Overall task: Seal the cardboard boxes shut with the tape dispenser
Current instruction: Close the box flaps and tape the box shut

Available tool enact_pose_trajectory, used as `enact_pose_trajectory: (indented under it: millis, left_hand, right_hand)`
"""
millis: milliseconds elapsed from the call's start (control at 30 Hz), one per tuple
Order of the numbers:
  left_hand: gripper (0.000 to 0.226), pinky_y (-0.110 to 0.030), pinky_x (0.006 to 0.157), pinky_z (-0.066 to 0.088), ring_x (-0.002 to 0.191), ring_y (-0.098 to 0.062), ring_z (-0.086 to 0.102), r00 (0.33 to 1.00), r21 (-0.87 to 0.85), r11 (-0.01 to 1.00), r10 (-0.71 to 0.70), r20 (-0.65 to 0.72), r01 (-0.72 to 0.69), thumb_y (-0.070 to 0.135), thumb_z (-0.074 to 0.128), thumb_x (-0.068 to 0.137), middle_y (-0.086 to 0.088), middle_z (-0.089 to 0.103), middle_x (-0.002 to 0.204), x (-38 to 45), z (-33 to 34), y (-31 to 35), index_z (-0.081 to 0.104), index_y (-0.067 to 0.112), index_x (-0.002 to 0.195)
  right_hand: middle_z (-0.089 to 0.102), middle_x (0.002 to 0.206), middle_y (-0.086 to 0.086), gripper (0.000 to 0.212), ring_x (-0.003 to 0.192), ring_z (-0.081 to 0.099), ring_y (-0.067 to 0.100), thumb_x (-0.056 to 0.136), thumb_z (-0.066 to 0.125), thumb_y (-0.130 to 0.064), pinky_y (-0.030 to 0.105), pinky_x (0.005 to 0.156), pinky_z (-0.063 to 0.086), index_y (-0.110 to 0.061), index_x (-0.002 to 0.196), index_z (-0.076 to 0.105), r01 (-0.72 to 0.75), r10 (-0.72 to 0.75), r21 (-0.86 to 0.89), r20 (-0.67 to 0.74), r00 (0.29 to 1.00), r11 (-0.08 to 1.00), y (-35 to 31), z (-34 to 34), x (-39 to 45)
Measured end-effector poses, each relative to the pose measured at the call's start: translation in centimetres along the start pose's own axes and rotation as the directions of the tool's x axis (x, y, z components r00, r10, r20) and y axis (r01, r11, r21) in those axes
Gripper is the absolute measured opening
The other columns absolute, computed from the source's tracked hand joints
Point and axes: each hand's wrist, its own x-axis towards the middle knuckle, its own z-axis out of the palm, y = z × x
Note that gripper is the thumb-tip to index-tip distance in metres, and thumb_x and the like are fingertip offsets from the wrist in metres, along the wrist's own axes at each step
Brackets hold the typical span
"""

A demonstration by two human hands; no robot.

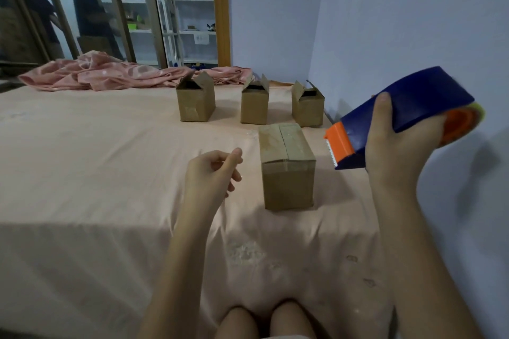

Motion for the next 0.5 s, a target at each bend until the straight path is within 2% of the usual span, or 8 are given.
enact_pose_trajectory:
  millis: [100,167,267,367,500]
  left_hand:
    - [0.029,-0.013,0.040,0.038,0.039,-0.002,0.050,1.000,-0.002,1.000,0.009,0.010,-0.009,0.037,0.064,0.087,0.007,0.062,0.050,0.6,0.3,0.1,0.068,0.017,0.067]
    - [0.028,-0.011,0.040,0.036,0.037,-0.002,0.047,1.000,-0.010,1.000,0.006,0.020,-0.006,0.035,0.065,0.087,0.007,0.062,0.049,1.0,0.4,0.1,0.069,0.017,0.065]
    - [0.029,-0.011,0.039,0.036,0.036,-0.001,0.046,0.999,0.019,1.000,0.005,0.036,-0.006,0.034,0.064,0.088,0.008,0.062,0.049,1.4,0.7,0.0,0.069,0.018,0.064]
    - [0.030,-0.010,0.041,0.039,0.036,-0.001,0.046,0.999,0.061,0.998,0.002,0.052,-0.005,0.036,0.063,0.088,0.010,0.063,0.050,1.9,1.0,0.0,0.069,0.019,0.064]
    - [0.030,-0.010,0.040,0.036,0.035,-0.001,0.044,0.998,0.072,0.997,-0.012,0.057,0.008,0.036,0.064,0.087,0.010,0.063,0.050,2.2,1.0,-0.2,0.069,0.020,0.063]
  right_hand:
    - [0.045,0.092,-0.031,0.035,0.085,0.052,-0.023,0.085,0.063,-0.026,0.004,0.069,0.044,-0.030,0.107,0.036,0.024,-0.023,-0.061,0.022,1.000,0.998,0.3,0.2,0.5]
    - [0.047,0.093,-0.028,0.038,0.085,0.056,-0.012,0.085,0.064,-0.027,0.003,0.068,0.043,-0.020,0.117,0.043,0.033,-0.028,-0.105,0.042,0.999,0.994,0.9,0.2,0.8]
    - [0.054,0.102,-0.012,0.048,0.089,0.055,0.004,0.086,0.063,-0.028,0.008,0.070,0.045,-0.006,0.125,0.045,0.045,-0.031,-0.164,0.084,0.996,0.985,1.6,0.4,1.1]
    - [0.058,0.114,0.001,0.051,0.096,0.055,0.009,0.087,0.063,-0.028,0.009,0.068,0.043,-0.006,0.128,0.043,0.046,-0.019,-0.225,0.124,0.992,0.973,1.9,0.5,1.4]
    - [0.059,0.117,0.005,0.050,0.097,0.057,0.012,0.087,0.063,-0.027,0.009,0.066,0.042,-0.005,0.127,0.044,0.033,0.005,-0.266,0.143,0.990,0.963,2.0,0.7,2.0]
